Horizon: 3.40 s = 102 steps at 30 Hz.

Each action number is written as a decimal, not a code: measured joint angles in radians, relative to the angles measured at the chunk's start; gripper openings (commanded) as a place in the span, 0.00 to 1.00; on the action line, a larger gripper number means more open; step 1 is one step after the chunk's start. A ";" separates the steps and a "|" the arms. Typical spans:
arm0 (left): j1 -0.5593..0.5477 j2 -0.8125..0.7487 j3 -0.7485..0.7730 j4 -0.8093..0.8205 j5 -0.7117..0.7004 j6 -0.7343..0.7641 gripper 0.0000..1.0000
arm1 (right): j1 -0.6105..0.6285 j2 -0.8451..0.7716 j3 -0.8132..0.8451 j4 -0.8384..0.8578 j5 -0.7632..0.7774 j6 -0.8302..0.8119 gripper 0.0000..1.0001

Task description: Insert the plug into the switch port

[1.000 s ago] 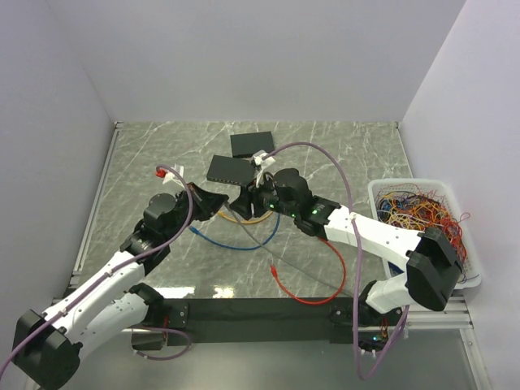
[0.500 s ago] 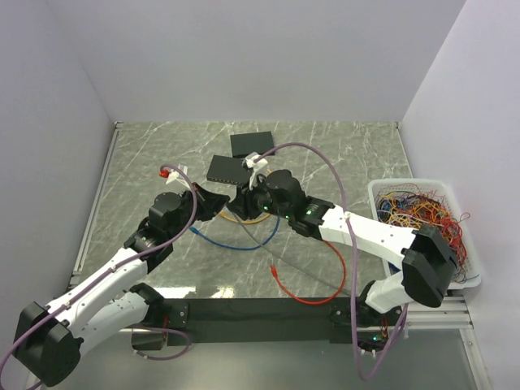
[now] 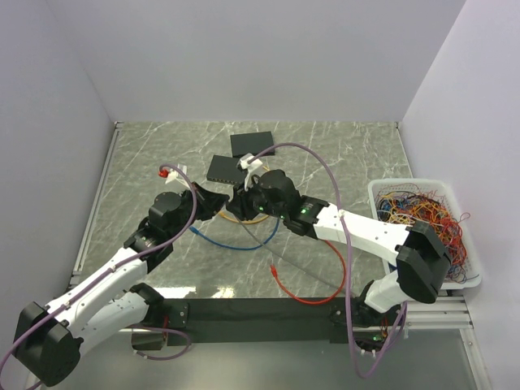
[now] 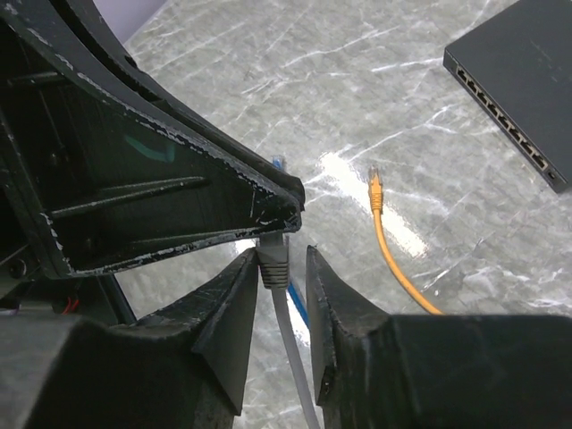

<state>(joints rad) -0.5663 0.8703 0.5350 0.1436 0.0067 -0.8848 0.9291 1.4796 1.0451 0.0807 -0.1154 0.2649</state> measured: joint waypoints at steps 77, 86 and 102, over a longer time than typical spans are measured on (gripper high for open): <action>0.463 1.153 0.478 0.431 0.425 0.211 0.76 | -0.333 0.833 0.790 -0.511 0.197 0.108 0.00; 0.414 1.032 0.280 0.511 0.368 0.210 0.74 | -0.327 0.851 0.826 -0.555 0.219 0.091 0.00; 0.381 0.612 -0.123 0.401 0.218 0.161 0.74 | -0.219 0.851 0.800 -0.483 0.239 0.053 0.00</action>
<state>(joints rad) -0.1856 1.4818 0.4122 0.5449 0.2249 -0.7235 0.7105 2.3306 1.8450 -0.4019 0.1234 0.3176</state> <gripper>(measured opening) 0.740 0.219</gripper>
